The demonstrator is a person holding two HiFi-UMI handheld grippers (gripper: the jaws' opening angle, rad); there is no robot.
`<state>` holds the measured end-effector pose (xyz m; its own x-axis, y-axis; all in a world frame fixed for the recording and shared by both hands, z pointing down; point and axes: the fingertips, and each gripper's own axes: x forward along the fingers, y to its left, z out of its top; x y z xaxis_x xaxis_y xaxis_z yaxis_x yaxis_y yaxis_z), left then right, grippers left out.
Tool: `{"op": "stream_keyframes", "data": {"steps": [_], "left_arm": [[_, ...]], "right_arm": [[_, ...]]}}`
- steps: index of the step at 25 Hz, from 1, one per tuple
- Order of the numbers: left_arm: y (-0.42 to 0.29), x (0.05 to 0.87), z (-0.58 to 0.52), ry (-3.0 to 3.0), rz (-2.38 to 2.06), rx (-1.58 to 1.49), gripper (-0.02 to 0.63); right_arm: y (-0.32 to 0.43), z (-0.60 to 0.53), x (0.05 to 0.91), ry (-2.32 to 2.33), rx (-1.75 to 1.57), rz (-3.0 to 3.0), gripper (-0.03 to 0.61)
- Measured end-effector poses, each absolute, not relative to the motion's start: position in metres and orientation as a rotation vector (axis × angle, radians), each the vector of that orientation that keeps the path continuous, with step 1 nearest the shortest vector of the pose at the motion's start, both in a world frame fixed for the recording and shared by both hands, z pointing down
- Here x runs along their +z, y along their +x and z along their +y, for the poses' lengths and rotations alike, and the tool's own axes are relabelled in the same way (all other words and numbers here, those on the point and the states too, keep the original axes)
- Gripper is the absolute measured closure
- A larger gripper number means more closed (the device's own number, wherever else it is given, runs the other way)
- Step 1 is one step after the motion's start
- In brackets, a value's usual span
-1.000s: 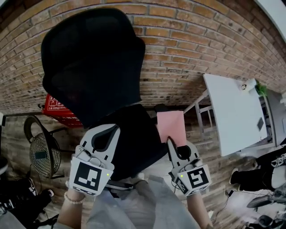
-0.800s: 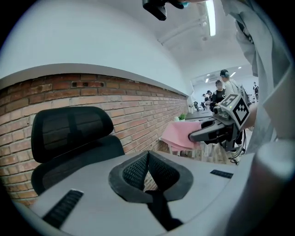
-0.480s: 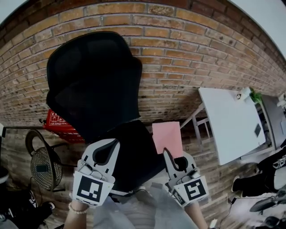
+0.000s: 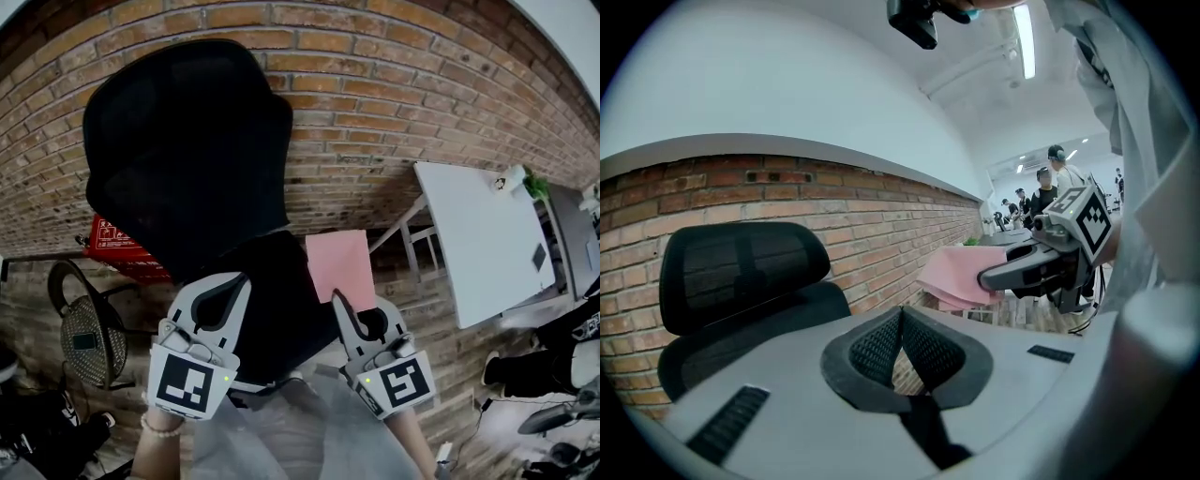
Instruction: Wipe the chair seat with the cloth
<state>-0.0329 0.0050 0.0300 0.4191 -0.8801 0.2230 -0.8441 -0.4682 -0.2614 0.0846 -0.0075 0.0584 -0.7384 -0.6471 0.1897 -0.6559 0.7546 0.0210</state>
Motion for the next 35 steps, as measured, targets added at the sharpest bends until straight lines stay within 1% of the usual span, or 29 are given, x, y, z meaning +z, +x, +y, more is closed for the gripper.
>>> {"op": "stream_keyframes", "data": {"steps": [16,35], "left_arm": [[-0.030,0.043,-0.004,-2.570,1.572,-0.524,0.595],[-0.032,0.048,0.004,-2.585,1.598,-0.522,0.595]], "right_arm": [[0.079,-0.012,0.073,0.996,0.083,-2.745,0.528],[0.081,-0.010,0.069,1.002,0.072,-2.738,0.528]]}}
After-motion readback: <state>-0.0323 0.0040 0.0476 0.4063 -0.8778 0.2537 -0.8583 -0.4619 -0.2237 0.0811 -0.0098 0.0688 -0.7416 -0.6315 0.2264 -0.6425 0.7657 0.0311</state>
